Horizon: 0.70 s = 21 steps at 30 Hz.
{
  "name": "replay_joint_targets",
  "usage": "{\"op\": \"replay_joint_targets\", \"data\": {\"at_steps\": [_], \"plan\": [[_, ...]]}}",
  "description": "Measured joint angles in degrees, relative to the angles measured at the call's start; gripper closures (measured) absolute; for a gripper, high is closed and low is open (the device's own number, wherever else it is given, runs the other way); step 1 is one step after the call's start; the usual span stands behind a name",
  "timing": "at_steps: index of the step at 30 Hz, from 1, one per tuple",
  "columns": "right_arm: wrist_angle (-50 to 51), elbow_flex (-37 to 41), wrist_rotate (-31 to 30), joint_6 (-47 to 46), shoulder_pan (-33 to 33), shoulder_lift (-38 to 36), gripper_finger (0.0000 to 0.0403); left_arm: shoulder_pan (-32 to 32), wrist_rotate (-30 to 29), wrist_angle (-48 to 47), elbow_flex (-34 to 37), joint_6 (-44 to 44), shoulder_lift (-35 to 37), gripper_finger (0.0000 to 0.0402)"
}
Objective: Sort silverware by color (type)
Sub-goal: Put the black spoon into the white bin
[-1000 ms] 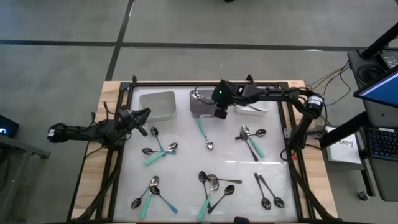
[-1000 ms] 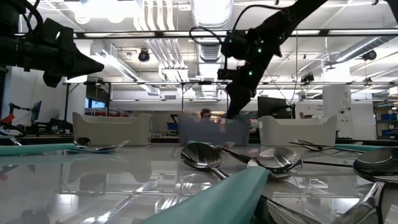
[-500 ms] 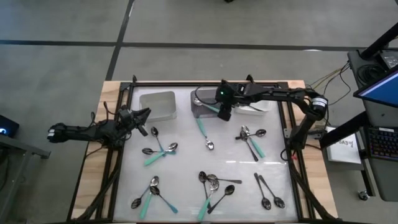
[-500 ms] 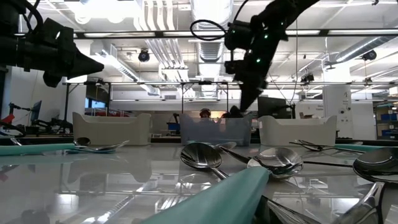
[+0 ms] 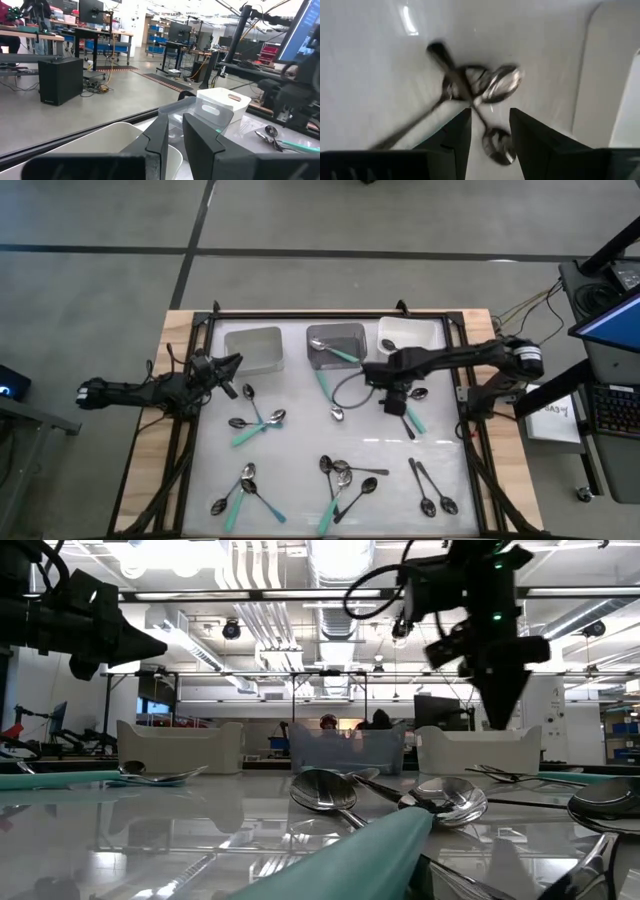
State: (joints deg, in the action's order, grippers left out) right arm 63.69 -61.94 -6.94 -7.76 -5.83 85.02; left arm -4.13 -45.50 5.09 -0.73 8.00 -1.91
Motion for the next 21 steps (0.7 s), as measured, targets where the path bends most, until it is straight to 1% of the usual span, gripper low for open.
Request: {"op": "replay_joint_targets", "data": {"at_steps": [6,12,15,21], "plan": [[-1.2,6.2,-0.1,1.2,0.9,-3.2,0.0276,0.0,0.0,0.0,0.0,0.0,0.0,0.0361],[-4.8,13.0,-0.2,3.7,0.9,-3.5,0.0277,0.0,0.0,0.0,0.0,0.0,0.0,0.0361],[-6.1,14.4,-0.6,3.9,0.8,-3.6,0.0276,0.0,0.0,0.0,0.0,0.0,0.0,0.0361],[-9.2,14.6,-0.7,6.0,0.8,-3.5,0.0279,0.0,0.0,0.0,0.0,0.0,0.0,0.0361]]}}
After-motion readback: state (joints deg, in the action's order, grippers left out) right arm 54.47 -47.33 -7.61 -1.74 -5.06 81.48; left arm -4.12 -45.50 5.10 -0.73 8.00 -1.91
